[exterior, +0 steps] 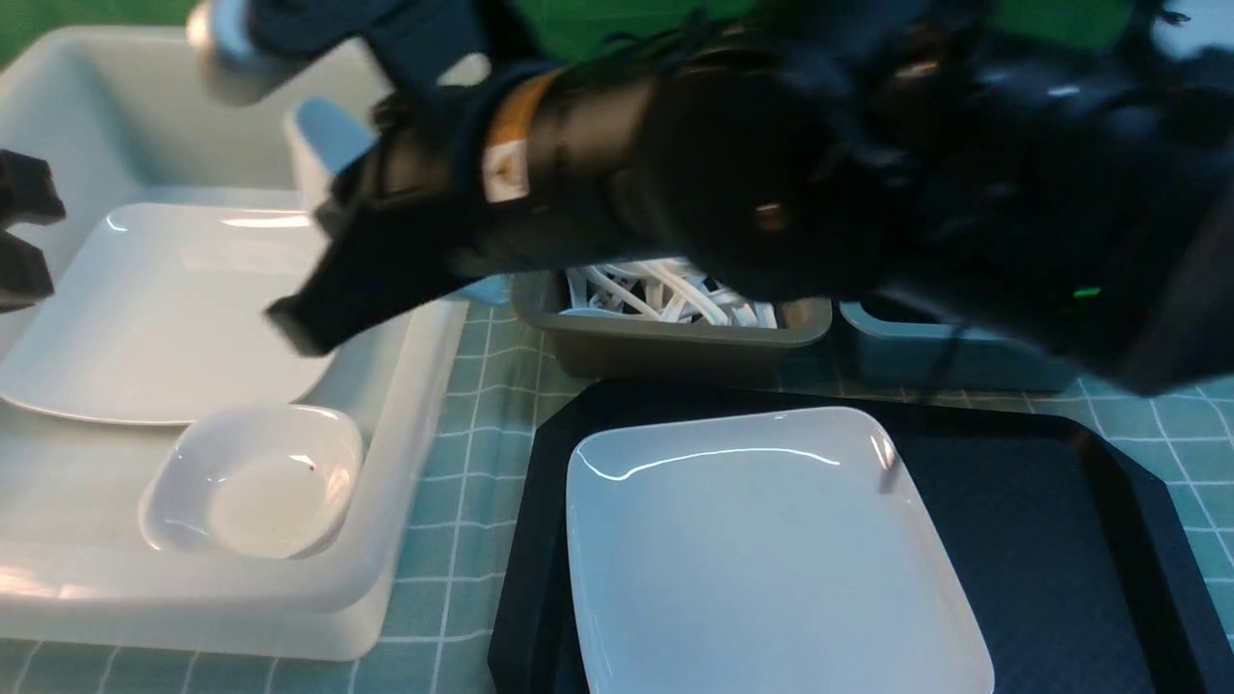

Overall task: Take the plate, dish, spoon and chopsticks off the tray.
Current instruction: Use the right arm to put the small plate into the large storage box on the left

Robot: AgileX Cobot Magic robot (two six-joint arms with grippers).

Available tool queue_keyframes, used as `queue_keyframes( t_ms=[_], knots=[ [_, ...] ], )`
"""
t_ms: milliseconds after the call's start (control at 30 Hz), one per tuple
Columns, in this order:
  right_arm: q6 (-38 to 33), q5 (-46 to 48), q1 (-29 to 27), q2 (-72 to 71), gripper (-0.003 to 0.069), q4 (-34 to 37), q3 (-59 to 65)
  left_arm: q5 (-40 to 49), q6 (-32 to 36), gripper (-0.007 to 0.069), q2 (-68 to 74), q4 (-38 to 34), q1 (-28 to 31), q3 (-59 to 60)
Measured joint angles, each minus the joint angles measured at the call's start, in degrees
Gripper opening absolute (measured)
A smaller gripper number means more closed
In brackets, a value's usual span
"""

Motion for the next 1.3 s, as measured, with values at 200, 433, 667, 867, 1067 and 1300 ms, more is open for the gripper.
queue_keyframes(
  t_ms=[200,433,667,867,1067,1300],
  knots=[
    [0.39,0.16,2.17,12.61,0.0067,1.50,-10.70,2.67,-0.89,0.0013,0.00,2.61,0.24,0.00],
    [-0.04,0.60,2.76,20.18,0.0067,3.69,-14.20,3.38,-1.08,0.0013,-0.18,2.16,0.41,0.00],
    [-1.80,1.70,4.22,21.97,0.0067,4.12,-14.20,3.33,-1.08,0.0013,-0.18,2.31,0.41,0.00],
    [-1.81,1.59,4.26,22.76,0.0097,4.12,-14.31,3.33,-1.08,0.0013,-0.18,2.31,0.41,0.00],
    [-1.60,1.42,4.26,23.20,0.0340,4.12,-14.37,2.69,-1.08,0.0013,-0.18,2.41,0.41,0.00],
    [-0.68,5.75,4.08,20.23,0.0459,4.12,-14.38,2.69,-1.20,0.0013,-0.18,4.37,0.41,0.00]
  ],
)
